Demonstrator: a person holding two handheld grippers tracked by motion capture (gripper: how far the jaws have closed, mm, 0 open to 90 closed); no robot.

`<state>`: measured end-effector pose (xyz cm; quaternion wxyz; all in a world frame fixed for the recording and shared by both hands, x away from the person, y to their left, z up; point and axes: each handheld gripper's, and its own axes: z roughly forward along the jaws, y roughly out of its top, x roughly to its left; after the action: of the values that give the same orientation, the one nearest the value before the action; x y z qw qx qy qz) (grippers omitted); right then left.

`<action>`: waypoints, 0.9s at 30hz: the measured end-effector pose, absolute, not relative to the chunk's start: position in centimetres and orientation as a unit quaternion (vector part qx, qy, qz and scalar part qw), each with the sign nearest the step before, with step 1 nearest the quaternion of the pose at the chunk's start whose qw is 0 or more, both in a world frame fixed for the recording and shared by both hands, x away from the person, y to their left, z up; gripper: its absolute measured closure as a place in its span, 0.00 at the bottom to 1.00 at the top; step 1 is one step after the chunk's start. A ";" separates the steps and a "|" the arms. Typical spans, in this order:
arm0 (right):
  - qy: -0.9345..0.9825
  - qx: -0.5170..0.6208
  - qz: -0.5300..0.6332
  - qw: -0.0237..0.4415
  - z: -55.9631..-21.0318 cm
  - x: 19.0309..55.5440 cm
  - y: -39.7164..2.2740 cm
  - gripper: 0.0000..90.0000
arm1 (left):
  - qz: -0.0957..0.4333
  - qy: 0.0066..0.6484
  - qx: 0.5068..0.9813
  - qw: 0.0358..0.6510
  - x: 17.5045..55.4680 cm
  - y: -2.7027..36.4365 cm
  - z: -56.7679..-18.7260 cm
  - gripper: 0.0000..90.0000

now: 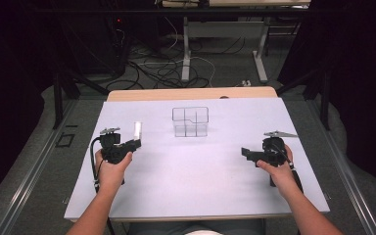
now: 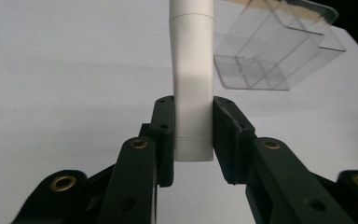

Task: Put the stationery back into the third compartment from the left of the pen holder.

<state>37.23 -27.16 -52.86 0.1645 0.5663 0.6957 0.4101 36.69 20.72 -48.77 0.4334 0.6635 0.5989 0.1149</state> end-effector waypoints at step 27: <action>0.691 0.547 0.463 0.093 -50.4 36.7 -22.4 0.19 | 0.058 0.487 0.724 0.485 33.6 12.9 -48.6 0.79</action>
<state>36.68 -22.38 -50.42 0.0935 0.5473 0.6906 0.4634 33.57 12.85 -48.62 0.4850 0.7241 0.4869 0.0580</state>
